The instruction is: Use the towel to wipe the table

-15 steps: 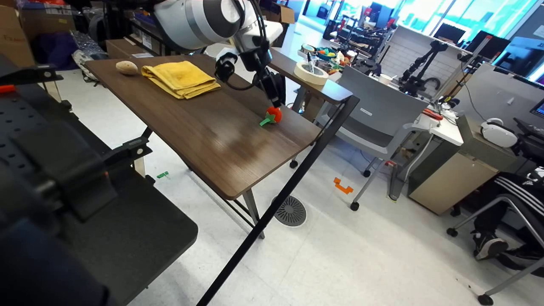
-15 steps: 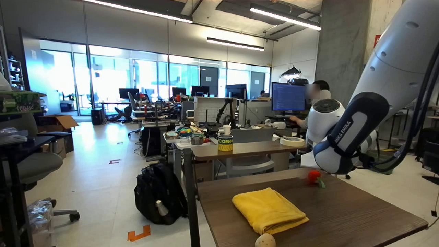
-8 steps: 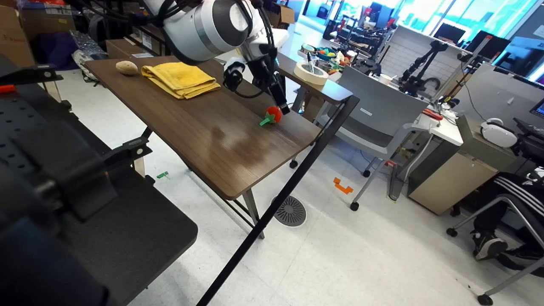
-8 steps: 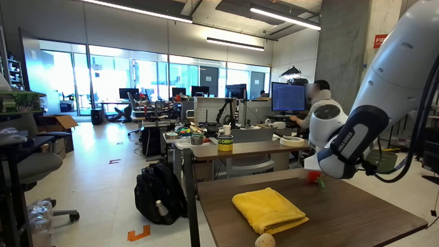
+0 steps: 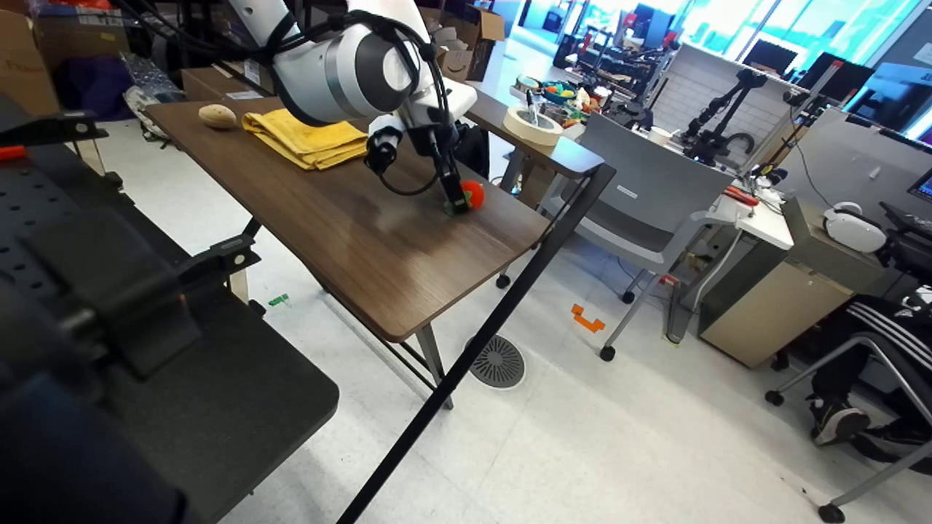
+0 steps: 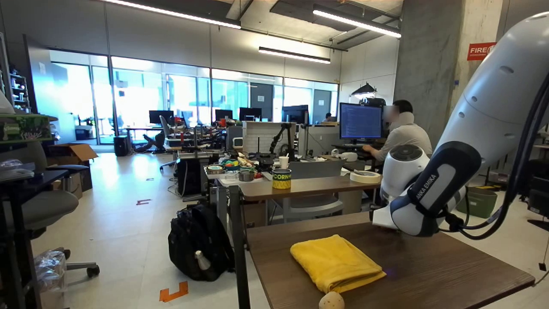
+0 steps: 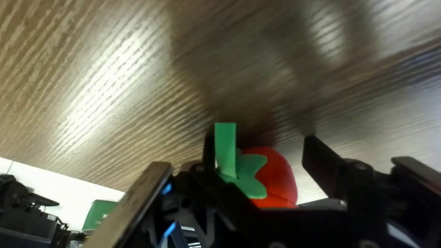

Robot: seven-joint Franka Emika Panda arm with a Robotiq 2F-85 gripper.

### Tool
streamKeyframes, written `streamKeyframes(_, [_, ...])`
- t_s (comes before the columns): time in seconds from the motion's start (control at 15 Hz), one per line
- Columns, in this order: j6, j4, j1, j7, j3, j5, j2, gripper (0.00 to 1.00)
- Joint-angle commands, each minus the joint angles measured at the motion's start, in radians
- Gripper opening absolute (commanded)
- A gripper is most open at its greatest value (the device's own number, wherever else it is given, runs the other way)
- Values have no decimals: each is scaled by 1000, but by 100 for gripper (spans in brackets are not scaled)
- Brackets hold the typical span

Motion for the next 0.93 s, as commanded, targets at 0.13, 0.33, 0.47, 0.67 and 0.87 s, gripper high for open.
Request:
streamKeyframes(0.13, [36,31,-45,-13,45,-6,-11,20])
streamKeyframes(0.33, [85,8,-36,-22,50,-2,-23,0])
streamKeyframes(0.47, [121,-9,-23,-33,52,1,-28,0])
streamKeyframes(0.67, [174,-40,2,-53,35,12,-32,33])
streamKeyframes(0.87, [219,-72,44,-49,-28,47,-29,55])
